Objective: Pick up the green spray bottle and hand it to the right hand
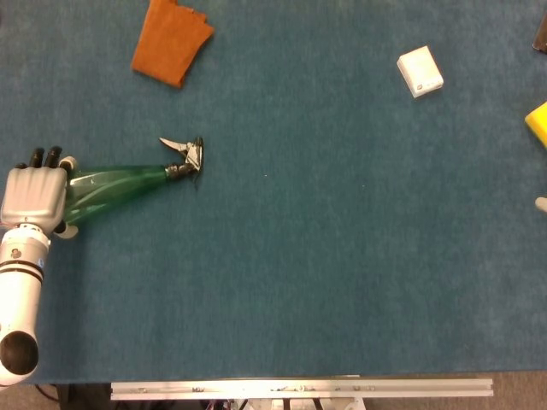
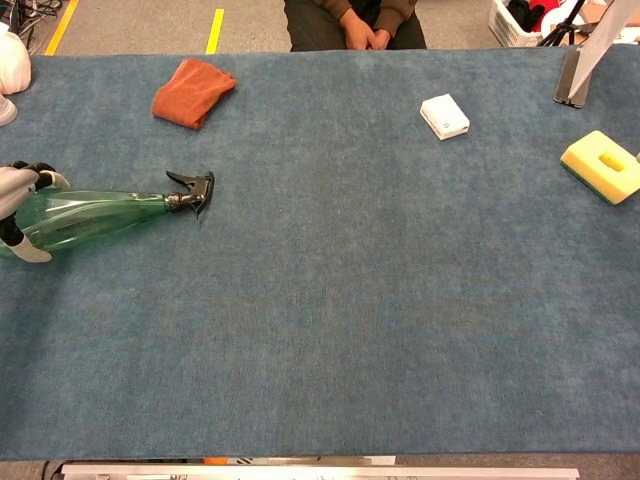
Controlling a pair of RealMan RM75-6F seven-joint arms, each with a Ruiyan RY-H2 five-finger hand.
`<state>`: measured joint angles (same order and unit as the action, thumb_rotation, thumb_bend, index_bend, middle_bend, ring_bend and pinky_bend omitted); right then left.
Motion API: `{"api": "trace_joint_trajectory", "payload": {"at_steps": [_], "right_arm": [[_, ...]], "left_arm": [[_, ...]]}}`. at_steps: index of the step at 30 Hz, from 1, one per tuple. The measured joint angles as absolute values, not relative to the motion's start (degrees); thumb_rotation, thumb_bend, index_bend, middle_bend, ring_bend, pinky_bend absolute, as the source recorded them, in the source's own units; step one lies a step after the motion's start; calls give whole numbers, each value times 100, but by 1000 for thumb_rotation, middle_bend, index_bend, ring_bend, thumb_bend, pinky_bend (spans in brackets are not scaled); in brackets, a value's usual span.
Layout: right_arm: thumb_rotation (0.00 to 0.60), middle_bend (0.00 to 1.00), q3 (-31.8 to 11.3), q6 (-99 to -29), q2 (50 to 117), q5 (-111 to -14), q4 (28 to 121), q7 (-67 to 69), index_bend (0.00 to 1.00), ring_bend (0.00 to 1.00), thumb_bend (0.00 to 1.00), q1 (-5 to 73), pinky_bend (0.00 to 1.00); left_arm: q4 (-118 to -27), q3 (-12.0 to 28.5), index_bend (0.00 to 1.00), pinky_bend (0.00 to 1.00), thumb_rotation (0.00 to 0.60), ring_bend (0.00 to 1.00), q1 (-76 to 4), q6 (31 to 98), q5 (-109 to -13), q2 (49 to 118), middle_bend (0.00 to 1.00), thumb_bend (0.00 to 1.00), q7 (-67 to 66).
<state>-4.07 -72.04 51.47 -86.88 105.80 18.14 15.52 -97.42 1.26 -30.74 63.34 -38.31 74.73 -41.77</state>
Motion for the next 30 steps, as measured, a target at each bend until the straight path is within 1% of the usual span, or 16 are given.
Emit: {"api": "trace_joint_trajectory", "payload": {"at_steps": [2, 6, 9, 13, 17, 26, 30], "right_arm": [[600, 3, -416, -7212, 5144, -8682, 10585, 1819, 0, 0, 24, 1551, 0], [600, 3, -432, -7220, 5131, -8691, 10614, 1824, 0, 0, 23, 1563, 0], [600, 3, -448, -7203, 5128, -8708, 10649, 1835, 0, 0, 23, 1593, 0], [600, 3, -466, -7159, 5154, -8774, 10699, 1869, 0, 0, 23, 1658, 0], [600, 3, -469, -7096, 5247, -8846, 10734, 1974, 0, 0, 24, 1730, 0], [600, 3, -539, -6756, 5766, -8889, 10726, 2596, 0, 0, 24, 2074, 0], [600, 3, -630, -6500, 6082, -8743, 10725, 2973, 0, 0, 23, 2293, 0]], "left_arm": [[-9644, 145, 329, 532, 600, 302, -3046, 6353, -3934, 7528, 294, 214, -3997], [-9549, 199, 408, 593, 600, 371, -3002, 6310, -4107, 7542, 366, 223, -3646], [-9565, 281, 431, 624, 600, 399, -2968, 6237, -4247, 7485, 405, 224, -3283], [-9720, 446, 434, 627, 600, 401, -2911, 6054, -4456, 7313, 410, 224, -2586], [-10017, 642, 431, 628, 600, 401, -2800, 5861, -4832, 7066, 412, 223, -1609], [-10901, 931, 430, 628, 600, 400, -2495, 5554, -5696, 6588, 414, 223, 251], [-11262, 999, 429, 628, 600, 400, -2409, 5492, -6059, 6472, 415, 224, 706]]}}
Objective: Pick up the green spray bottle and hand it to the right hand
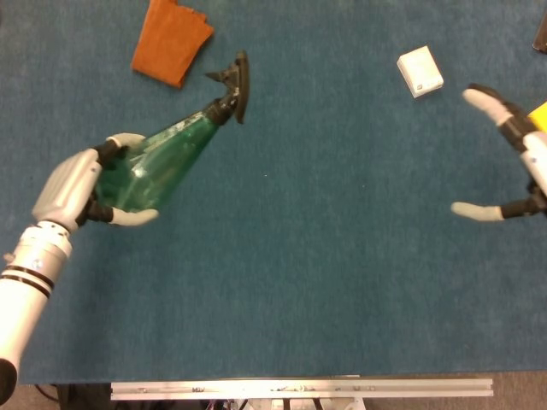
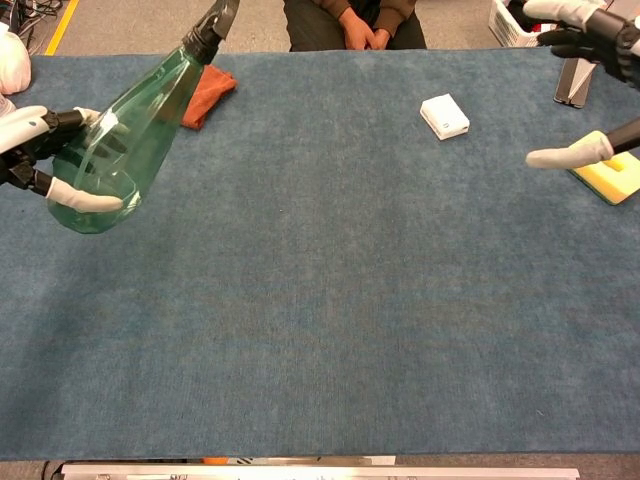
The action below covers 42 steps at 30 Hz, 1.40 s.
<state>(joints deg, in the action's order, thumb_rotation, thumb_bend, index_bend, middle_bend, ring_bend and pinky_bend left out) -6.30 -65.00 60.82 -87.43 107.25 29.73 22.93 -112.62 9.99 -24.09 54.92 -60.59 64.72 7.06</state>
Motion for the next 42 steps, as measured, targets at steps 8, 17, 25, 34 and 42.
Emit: {"api": "trace_joint_trajectory", "payload": {"at_steps": [8, 17, 25, 34, 42], "right_arm": [[600, 3, -829, -5955, 6533, -8106, 10946, 3381, 0, 0, 19, 2650, 0], [600, 3, -1174, -5243, 6921, -7200, 11270, 3876, 0, 0, 16, 3072, 0], [600, 3, -1494, -5009, 7424, -6484, 11359, 3948, 0, 0, 9, 3374, 0], [600, 3, -1713, -5016, 8254, -5791, 11177, 3491, 0, 0, 0, 3725, 0], [600, 3, -1959, -5318, 8871, -5412, 10979, 3001, 0, 0, 0, 3950, 0]], "left_arm": [[-11643, 945, 429, 628, 600, 397, -2312, 5516, -6499, 6472, 414, 223, 1143], [-11689, 821, 426, 628, 600, 392, -2332, 5530, -6549, 6786, 414, 224, 1275], [-11617, 789, 424, 629, 600, 390, -2441, 5578, -6463, 7174, 414, 223, 1104], [-11618, 831, 420, 628, 600, 389, -2611, 5571, -6163, 7480, 413, 223, 963], [-11689, 856, 419, 628, 600, 388, -2693, 5585, -5971, 7591, 414, 223, 901]]}}
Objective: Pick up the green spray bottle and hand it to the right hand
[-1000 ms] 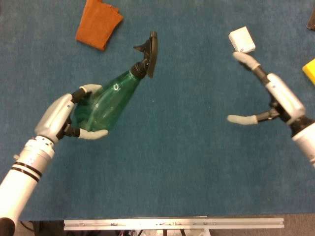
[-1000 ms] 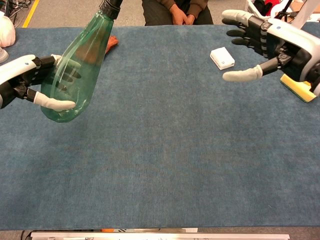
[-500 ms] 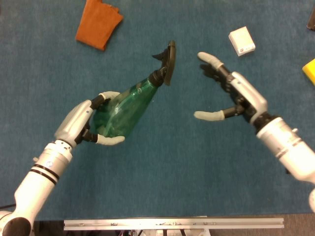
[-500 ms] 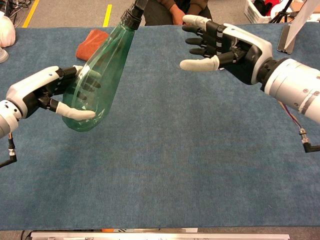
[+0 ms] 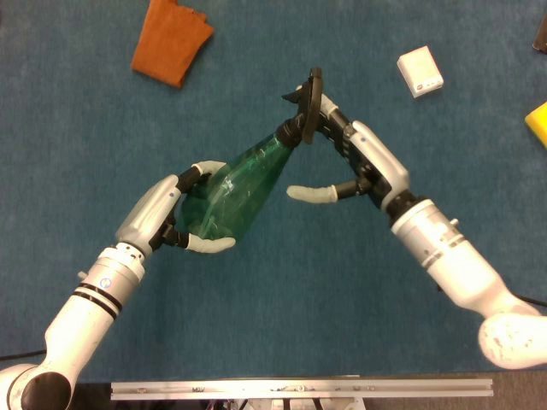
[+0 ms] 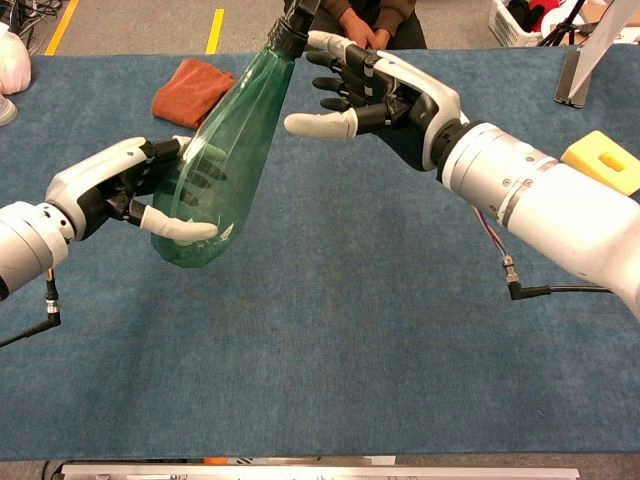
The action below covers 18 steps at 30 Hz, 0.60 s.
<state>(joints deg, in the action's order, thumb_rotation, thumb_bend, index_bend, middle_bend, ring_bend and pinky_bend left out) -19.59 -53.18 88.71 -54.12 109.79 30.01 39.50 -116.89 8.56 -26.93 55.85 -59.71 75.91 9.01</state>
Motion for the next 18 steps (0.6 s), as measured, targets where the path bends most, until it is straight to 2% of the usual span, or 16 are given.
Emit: {"api": "trace_joint_trajectory", "payload": {"at_steps": [11, 18], "right_arm": [[600, 3, -2285, -5699, 9618, -5161, 10757, 2617, 0, 0, 10, 4137, 0], [600, 18, -2444, -5856, 9960, -5102, 10686, 2450, 0, 0, 101, 4214, 0]], "left_arm": [[-11676, 903, 419, 628, 600, 387, -2753, 5597, -5835, 7722, 413, 223, 962], [-11685, 915, 415, 629, 600, 388, -2783, 5541, -5747, 7727, 414, 224, 1030]]}}
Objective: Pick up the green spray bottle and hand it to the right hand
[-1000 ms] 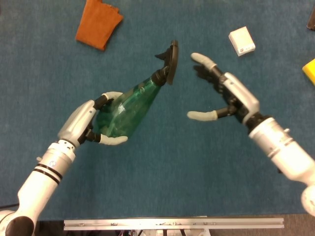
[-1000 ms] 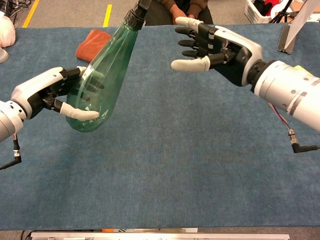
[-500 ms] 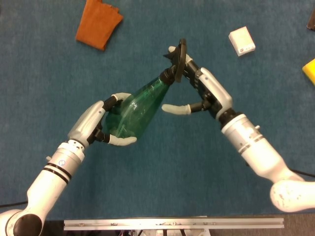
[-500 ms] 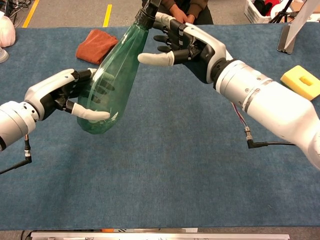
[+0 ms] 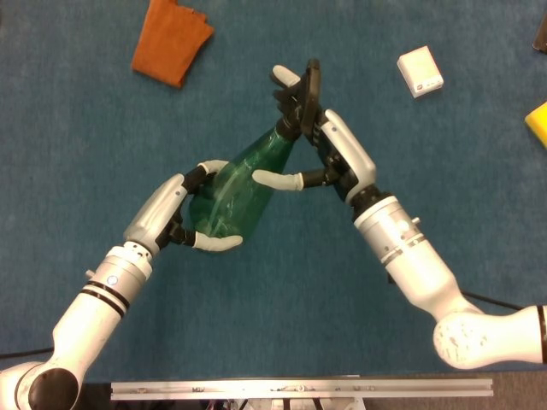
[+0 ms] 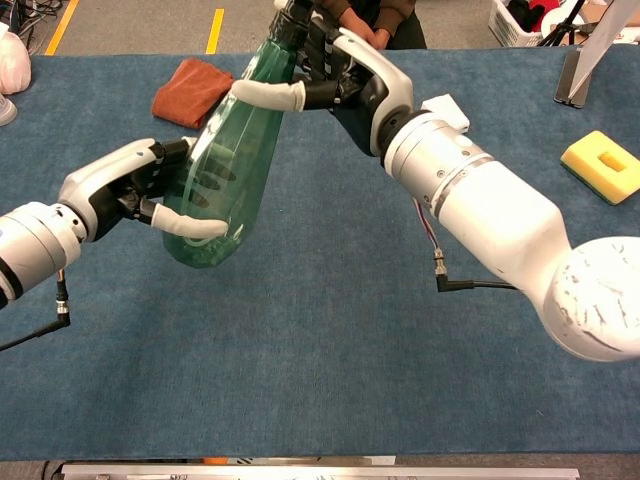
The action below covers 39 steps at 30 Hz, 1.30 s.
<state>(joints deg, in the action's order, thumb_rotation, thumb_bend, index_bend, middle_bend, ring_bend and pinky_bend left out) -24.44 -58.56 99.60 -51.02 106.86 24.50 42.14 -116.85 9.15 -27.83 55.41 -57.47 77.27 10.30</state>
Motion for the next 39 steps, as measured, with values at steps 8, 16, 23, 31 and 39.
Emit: {"api": "trace_joint_trajectory", "payload": {"at_steps": [8, 16, 23, 31, 39], "right_arm": [[600, 71, -2589, -5919, 10178, -5016, 10546, 2306, 51, 0, 282, 4260, 0], [600, 145, -2712, -5988, 10375, -4943, 10446, 2231, 233, 33, 479, 4266, 0], [600, 187, -2790, -5974, 10459, -4935, 10418, 2198, 327, 77, 561, 4261, 1], [600, 235, -2814, -5930, 10499, -5017, 10375, 2184, 391, 124, 601, 4236, 33], [600, 277, -2893, -5906, 10521, -5007, 10359, 2192, 497, 134, 628, 4214, 33]], "left_arm": [[-11714, 975, 414, 629, 600, 388, -2806, 5458, -5667, 7643, 413, 223, 1177], [-11709, 1038, 414, 629, 600, 388, -2846, 5383, -5594, 7623, 414, 223, 1320], [-11665, 1044, 411, 629, 600, 387, -2887, 5343, -5538, 7621, 414, 223, 1327], [-11622, 1044, 363, 629, 600, 376, -2908, 5329, -5566, 7612, 409, 223, 1340], [-11624, 1024, 359, 629, 600, 370, -2930, 5284, -5597, 7583, 406, 223, 1354]]}}
